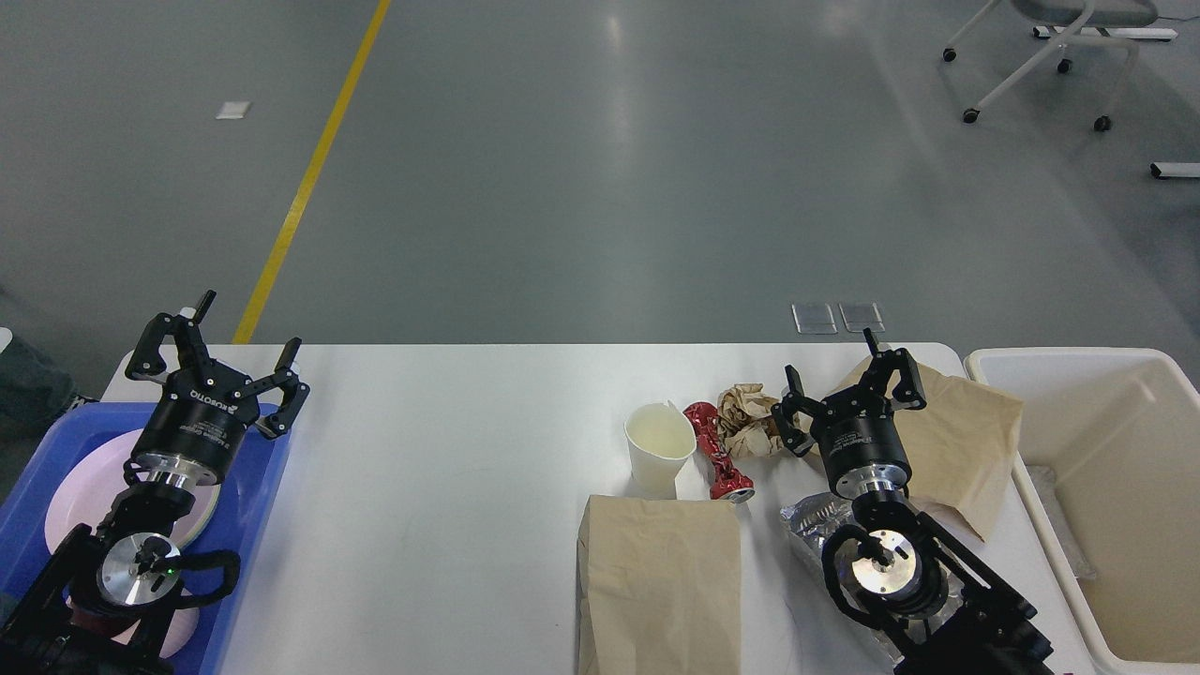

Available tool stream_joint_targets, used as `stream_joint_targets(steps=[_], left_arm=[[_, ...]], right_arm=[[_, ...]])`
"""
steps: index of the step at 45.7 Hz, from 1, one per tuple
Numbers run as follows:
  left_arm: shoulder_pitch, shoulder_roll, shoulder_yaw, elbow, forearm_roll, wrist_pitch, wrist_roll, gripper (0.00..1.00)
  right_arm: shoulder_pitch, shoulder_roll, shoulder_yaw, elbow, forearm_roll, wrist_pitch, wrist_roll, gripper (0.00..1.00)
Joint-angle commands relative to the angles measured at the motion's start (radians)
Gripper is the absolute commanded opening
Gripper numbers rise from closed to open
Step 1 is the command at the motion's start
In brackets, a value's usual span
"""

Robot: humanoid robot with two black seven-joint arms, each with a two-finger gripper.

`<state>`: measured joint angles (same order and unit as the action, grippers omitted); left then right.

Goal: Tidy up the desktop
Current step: 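Release the pink plate and bring the left gripper back over the tray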

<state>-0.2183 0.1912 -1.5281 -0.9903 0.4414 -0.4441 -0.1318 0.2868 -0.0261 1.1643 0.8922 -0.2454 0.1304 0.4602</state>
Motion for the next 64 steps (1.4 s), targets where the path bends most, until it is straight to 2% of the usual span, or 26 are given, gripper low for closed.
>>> stream_joint_targets(steps=[1, 28, 34, 37, 46, 52, 58, 60, 61, 64], left_arm=[[-0.026, 0.013, 0.0, 0.009, -0.003, 0.027, 0.0, 0.96], [-0.044, 0.016, 0.0, 0.039, -0.016, 0.028, 0.001, 0.96], [-0.041, 0.005, 0.0, 0.059, -0.019, 0.03, 0.032, 0.96], [-0.042, 0.001, 0.002, 0.07, -0.036, 0.03, 0.031, 0.96], [-0.027, -0.032, 0.002, 0.088, -0.076, 0.009, 0.017, 0.96], [0.011, -0.038, 0.008, 0.088, -0.087, -0.097, 0.014, 0.96], [0.016, -0.053, 0.0, 0.09, -0.095, -0.128, 0.004, 0.96], [0.02, -0.058, 0.006, 0.09, -0.101, -0.13, -0.015, 0.96], [0.029, -0.07, 0.008, 0.088, -0.111, -0.139, -0.055, 0.96], [0.072, -0.067, 0.019, 0.079, -0.119, -0.165, -0.063, 0.96]], right_arm=[[0.0, 0.0, 0.0, -0.001, 0.0, 0.0, 0.0, 1.0], [0.0, 0.0, 0.0, 0.001, 0.0, 0.0, 0.0, 1.0], [0.0, 0.0, 0.0, -0.001, 0.0, 0.0, 0.0, 1.0], [0.0, 0.0, 0.0, -0.001, 0.0, 0.0, 0.0, 1.0], [0.0, 0.0, 0.0, -0.001, 0.0, 0.0, 0.0, 1.0], [0.0, 0.0, 0.0, -0.001, 0.0, 0.0, 0.0, 1.0], [0.002, 0.0, 0.0, -0.002, -0.002, 0.0, 0.0, 1.0], [0.002, 0.0, 0.0, -0.001, -0.002, 0.0, 0.0, 1.0], [0.002, 0.0, 0.0, -0.002, -0.002, 0.0, 0.0, 1.0], [0.002, 0.0, 0.0, -0.002, 0.0, 0.0, 0.0, 1.0]])
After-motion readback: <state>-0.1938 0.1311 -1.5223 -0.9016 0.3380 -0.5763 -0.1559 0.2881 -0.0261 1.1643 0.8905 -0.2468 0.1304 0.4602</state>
